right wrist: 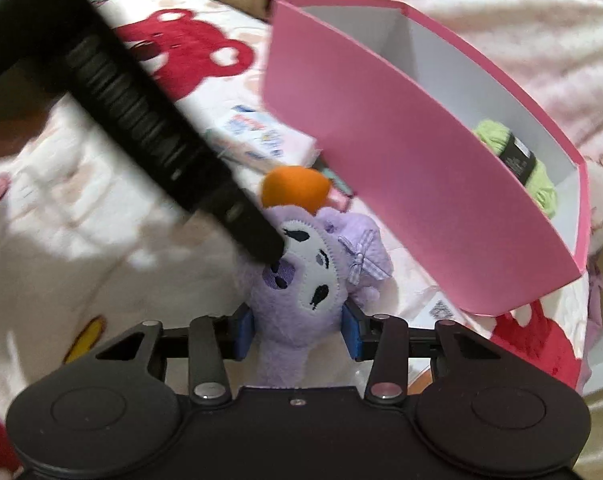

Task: Organize objects
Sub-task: 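Move the right tool down to the purple plush toy, then close the right tool on the plush toy's head and lift it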

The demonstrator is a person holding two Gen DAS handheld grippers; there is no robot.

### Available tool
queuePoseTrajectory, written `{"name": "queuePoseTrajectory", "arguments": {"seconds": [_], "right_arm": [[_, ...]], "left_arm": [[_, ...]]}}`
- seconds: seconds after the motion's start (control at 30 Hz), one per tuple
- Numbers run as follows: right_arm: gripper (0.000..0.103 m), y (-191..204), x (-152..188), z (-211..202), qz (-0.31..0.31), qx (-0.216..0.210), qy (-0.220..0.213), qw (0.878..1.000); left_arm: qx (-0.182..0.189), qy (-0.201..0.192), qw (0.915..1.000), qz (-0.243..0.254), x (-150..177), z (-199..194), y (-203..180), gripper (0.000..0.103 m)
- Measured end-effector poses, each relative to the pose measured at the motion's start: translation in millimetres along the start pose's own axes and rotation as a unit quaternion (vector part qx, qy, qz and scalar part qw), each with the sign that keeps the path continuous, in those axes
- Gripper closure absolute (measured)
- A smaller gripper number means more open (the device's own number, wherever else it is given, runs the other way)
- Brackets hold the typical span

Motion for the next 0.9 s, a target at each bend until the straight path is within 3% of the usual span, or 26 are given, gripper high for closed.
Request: {"name": "queuePoseTrajectory", "arguments": {"seconds": [0.17,0.23,0.27,0.3,0.37,0.5,0.6,0.7,0.83,0.9], "right_arm": [[0.053,17.9,12.2,-6.1,-0.055,-0.009,-0.017,0.998],[0.051,24.1,15.4,-8.1,-0.07,-0.01,-0.027,0.997],[0.045,24.5,16.9,-8.2,-0.065,-0.006,-0.028,0.997],[0.038,23.4,18.9,-7.6,-0.054,-0.005,-0.025,0.998],[0.033,18.2,20.9,-3.3,-0.019,-0.022,-0.012,1.0],[0.029,4.0,24.9,-0.3,0.085,-0.093,0.009,0.992],[0.025,-5.5,27.8,0.2,0.178,-0.163,0.005,0.97],[0.025,-0.6,28.6,5.7,0.233,-0.216,0.005,0.948],[0.022,13.5,32.0,11.3,0.251,-0.208,0.0,0.945],[0.027,13.3,30.1,17.8,0.266,-0.196,-0.006,0.944]], "left_arm": [[0.014,0.015,0.9997,0.014,4.4,-4.8,-0.1,0.067],[0.004,0.029,0.9994,0.018,8.9,1.7,-0.8,0.067],[-0.004,0.036,0.9992,0.017,10.9,6.3,0.2,0.067],[-0.008,0.044,0.9989,0.012,13.3,10.6,2.2,0.067],[-0.007,0.057,0.9983,-0.002,15.7,16.6,5.2,0.067],[-0.005,0.069,0.9976,-0.012,16.2,19.2,6.1,0.065],[0.013,0.084,0.9956,-0.039,18.2,23.8,9.3,0.065],[0.015,0.086,0.995,-0.049,19.3,23.6,9.3,0.065],[0.013,0.09,0.9945,-0.053,20.1,24.5,6.5,0.066],[0.013,0.091,0.9943,-0.055,20.7,23.8,6.1,0.066]]}}
Point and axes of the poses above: each gripper's, at about its wrist camera, not at the fingertips, and z roughly the way its jaws point, y to its left, x to its underside, the point moved 3 cm from there along z, roughly the way its jaws point, and after that the axes turned 14 degrees about y, right-handed, at the moved point
